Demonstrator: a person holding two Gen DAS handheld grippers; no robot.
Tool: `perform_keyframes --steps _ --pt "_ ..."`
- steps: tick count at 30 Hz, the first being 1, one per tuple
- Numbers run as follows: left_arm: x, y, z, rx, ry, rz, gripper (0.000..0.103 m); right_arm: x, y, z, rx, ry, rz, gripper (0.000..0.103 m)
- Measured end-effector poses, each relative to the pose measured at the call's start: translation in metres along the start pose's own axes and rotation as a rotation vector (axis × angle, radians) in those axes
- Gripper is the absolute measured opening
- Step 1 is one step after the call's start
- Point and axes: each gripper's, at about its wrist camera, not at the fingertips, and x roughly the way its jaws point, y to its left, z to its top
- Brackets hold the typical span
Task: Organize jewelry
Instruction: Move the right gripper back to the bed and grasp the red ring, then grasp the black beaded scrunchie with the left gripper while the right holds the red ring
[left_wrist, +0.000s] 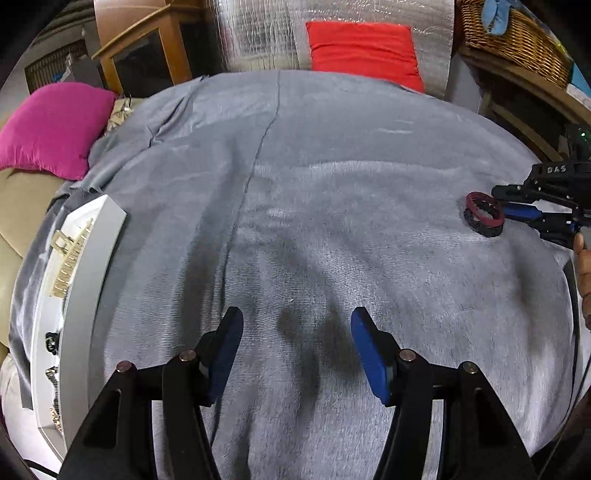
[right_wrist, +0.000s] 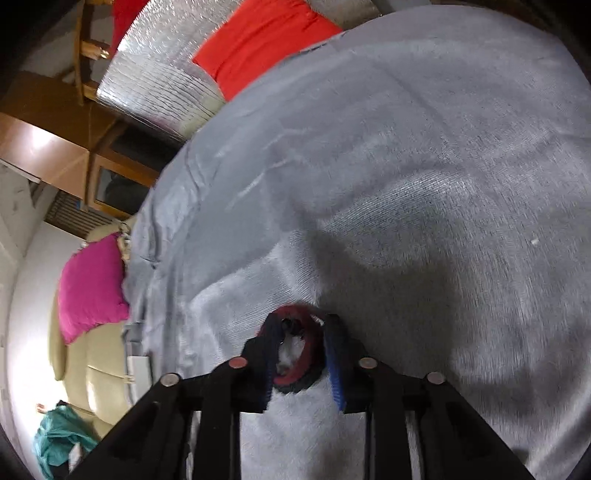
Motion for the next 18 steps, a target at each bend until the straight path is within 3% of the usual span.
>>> perform_keyframes --steps 2,5,8,12,18 --pt "0.003 -0.003 0.003 0.004 0.002 -0.001 0.062 0.004 0.000 0.003 0.001 -0.003 -0.004 0.011" --pt "0.005 -0.012 0.010 0.011 -0.015 -0.030 0.062 0.002 -0.003 0.005 0.014 -0.028 0.008 0.009" --pt "0.007 -0.029 0.022 0.042 -0.046 -0.065 0.062 0.000 -0.010 0.006 0.038 -0.028 0.024 0.008" --pt "0.012 -0.064 0.035 0.107 -0.085 -0.168 0.062 -0.010 -0.024 0.008 0.091 -0.059 0.046 0.008" --pt "0.026 -0.105 0.048 0.188 -0.100 -0.272 0.062 -0.025 -0.035 0.014 0.118 -0.128 0.016 0.008"
